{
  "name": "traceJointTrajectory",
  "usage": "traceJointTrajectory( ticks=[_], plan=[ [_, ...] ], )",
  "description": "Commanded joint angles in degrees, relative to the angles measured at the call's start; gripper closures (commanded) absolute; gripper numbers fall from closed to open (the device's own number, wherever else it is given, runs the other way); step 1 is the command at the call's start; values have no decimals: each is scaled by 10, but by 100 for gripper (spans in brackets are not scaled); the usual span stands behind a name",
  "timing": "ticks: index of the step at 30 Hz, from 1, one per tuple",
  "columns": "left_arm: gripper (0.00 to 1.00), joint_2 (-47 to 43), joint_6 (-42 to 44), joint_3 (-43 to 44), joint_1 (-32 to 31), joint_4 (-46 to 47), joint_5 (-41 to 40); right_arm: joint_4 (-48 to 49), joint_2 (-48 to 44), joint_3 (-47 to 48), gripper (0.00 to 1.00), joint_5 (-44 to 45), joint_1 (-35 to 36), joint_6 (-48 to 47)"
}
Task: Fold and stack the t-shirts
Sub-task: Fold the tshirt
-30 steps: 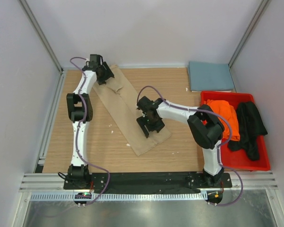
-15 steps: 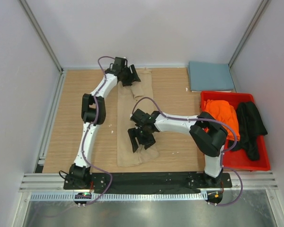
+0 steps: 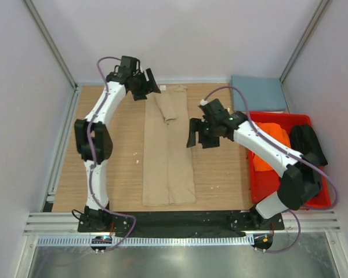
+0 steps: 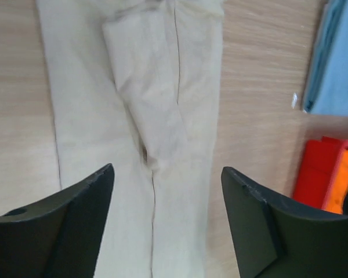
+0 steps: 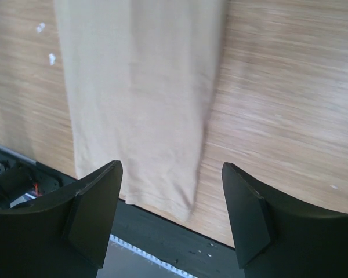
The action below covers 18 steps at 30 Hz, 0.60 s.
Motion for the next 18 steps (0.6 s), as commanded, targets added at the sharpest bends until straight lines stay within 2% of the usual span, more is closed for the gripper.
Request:
traceJointTrajectory(
  ticks=[1, 4, 5, 6, 7, 10, 13, 16, 18],
  plan=[
    [27, -133, 21, -137, 1, -56, 6, -26, -59, -61, 25, -25, -45, -35],
    [37, -244, 2, -342, 0, -56, 23, -10, -81, -126, 32, -117, -66, -70],
    [40, -308, -7, -394, -3, -45, 32, -4, -82, -157, 39, -149, -69, -80],
    [46, -335, -26, -440, -4, -42, 28, 8, -89, -180, 43, -176, -67, -82],
    [47, -365, -33, -533, -14, -42, 22, 46, -94, -206, 46, -226, -69, -75],
    [51, -446, -65, -654, -55, -76, -11, 134, -124, -326, 50, -280, -64, -14],
    [51, -508, -128, -713, -107, -126, -74, 226, -156, -394, 49, -290, -32, 53],
    [48, -550, -178, -784, -120, -151, -101, 303, -160, -437, 43, -283, 17, 116],
    [48, -559, -193, -827, -120, -145, -98, 350, -154, -452, 43, -260, 43, 144]
  ],
)
